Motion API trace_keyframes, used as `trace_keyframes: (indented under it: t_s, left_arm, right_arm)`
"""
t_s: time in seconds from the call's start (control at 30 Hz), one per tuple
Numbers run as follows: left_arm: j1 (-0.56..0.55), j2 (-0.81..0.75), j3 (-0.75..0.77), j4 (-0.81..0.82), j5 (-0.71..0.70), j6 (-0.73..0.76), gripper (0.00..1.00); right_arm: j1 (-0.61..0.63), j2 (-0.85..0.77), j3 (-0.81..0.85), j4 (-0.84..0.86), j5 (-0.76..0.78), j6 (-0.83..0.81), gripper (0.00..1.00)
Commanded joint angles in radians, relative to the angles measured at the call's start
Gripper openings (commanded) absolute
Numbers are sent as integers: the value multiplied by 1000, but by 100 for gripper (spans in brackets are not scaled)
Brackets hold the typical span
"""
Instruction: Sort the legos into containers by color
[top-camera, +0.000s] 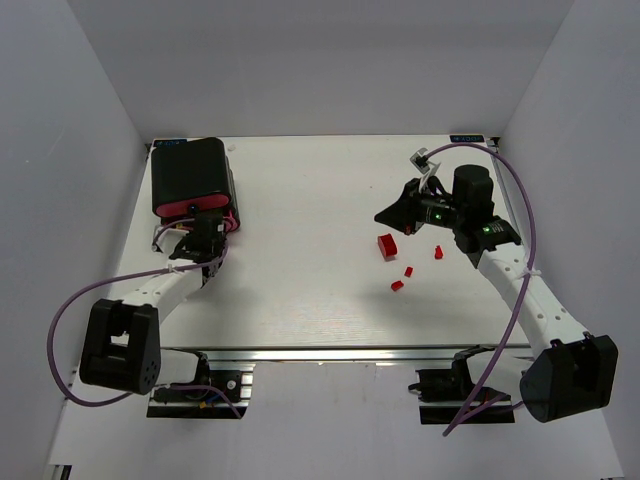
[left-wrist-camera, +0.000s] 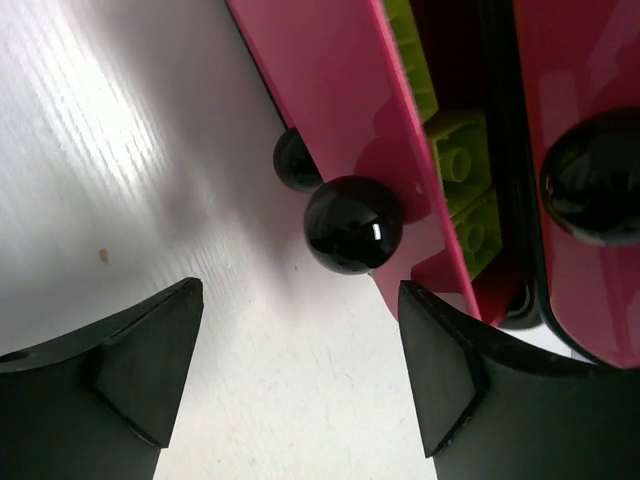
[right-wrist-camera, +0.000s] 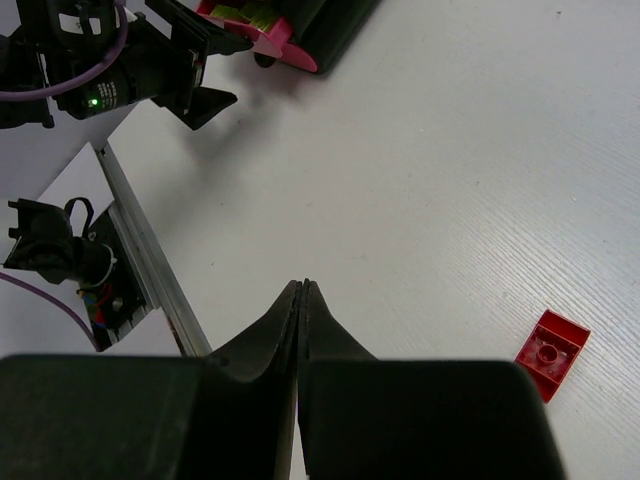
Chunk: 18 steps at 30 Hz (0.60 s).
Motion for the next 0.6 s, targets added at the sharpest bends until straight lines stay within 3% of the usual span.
trace_keyframes:
  t_s: [0.0, 0.57]
  left_arm:
    - [31, 19, 35, 82, 9, 56, 89]
    - [100, 94, 6, 293, 154, 207, 95]
  right_arm:
    - [-9, 4, -4, 40, -21, -10, 0]
    - [-21, 19, -1, 34, -30, -17, 0]
